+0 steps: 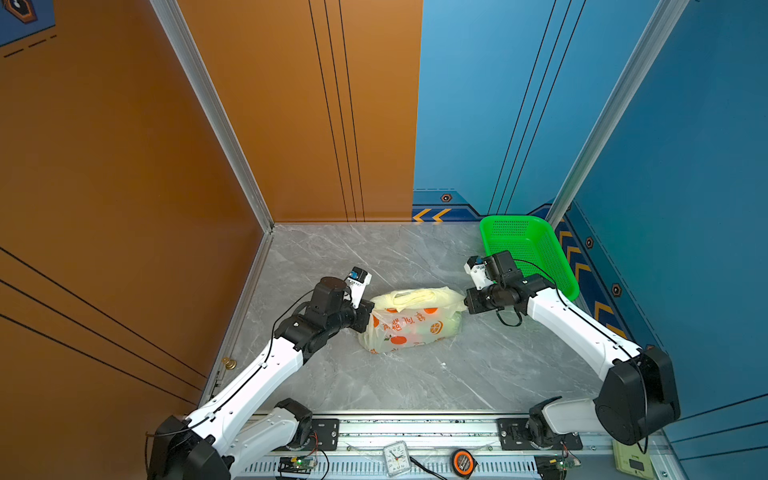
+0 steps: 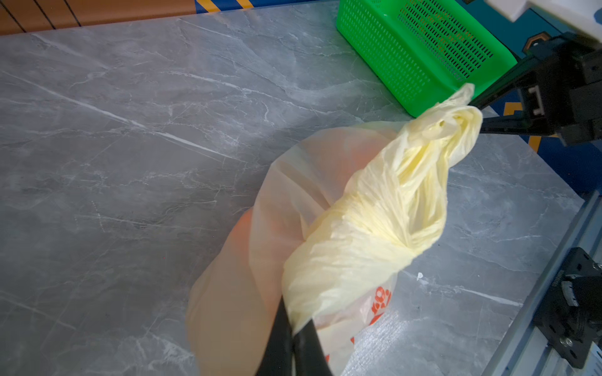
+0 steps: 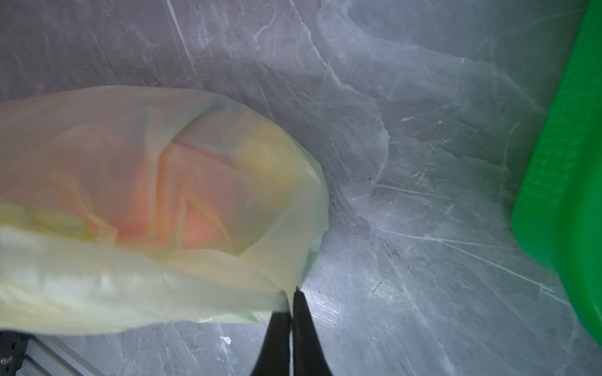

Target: Untie the knot of the plastic bag and take out the fruit

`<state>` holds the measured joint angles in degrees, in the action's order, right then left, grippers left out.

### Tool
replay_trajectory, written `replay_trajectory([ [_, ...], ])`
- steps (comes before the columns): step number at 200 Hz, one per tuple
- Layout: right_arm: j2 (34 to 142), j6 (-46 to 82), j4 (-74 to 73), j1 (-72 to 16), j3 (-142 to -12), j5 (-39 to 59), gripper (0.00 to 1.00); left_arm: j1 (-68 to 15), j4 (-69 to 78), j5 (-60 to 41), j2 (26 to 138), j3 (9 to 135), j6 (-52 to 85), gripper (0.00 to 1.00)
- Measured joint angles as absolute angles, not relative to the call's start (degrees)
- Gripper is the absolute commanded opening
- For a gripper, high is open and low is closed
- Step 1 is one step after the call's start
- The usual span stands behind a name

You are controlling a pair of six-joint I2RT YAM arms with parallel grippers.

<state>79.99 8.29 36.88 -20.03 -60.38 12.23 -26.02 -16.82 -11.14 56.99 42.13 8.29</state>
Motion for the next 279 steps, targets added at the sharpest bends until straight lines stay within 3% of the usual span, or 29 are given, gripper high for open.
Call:
replay_trajectory([
  [7, 80.01, 8.45, 37.56, -19.77, -60.34, 11.79, 0.05, -25.69, -17.02, -10.96, 56.36, 41.45, 8.54, 0.0],
  [24, 79.94, 8.38, 38.48, -20.43, -60.51, 11.35, 0.38, -25.43, -17.54, -10.98, 55.86, 40.99, 9.08, 0.0],
  [40, 79.81, 7.4, 39.9, -22.31, -61.67, 10.85, 0.6, -25.45, -17.52, -11.0, 55.86, 40.99, 9.08, 0.0],
  [63, 78.94, 5.02, 42.06, -25.85, -67.24, 10.66, 0.74, -25.47, -17.63, -11.05, 55.94, 41.54, 9.06, 0.0],
  [94, 78.76, 1.37, 43.05, -31.31, -76.95, 9.74, 0.82, -25.8, -17.58, -11.07, 56.42, 43.24, 8.93, 0.0],
  [118, 80.79, -0.82, 43.46, -35.27, -82.26, 8.23, 0.81, -26.59, -17.58, -11.09, 57.08, 44.25, 8.82, 0.0],
  [166, 91.07, -4.36, 43.51, -37.52, -86.24, 5.72, 0.67, -27.14, -17.54, -11.2, 57.8, 45.04, 8.4, 0.0],
  [194, 93.71, -5.26, 43.79, -37.52, -86.24, 4.32, 0.31, -27.46, -17.41, -11.2, 58.08, 45.15, 8.4, 0.0],
  [234, 93.54, -5.48, 43.9, -37.04, -86.52, 3.16, 0.0, -27.83, -17.37, -11.2, 58.02, 45.15, 8.4, 0.0],
  [279, 88.16, -2.46, 42.78, -33.78, -82.37, 4.95, 0.0, -28.21, -16.32, -12.05, 56.55, 44.99, 8.4, 0.0],
])
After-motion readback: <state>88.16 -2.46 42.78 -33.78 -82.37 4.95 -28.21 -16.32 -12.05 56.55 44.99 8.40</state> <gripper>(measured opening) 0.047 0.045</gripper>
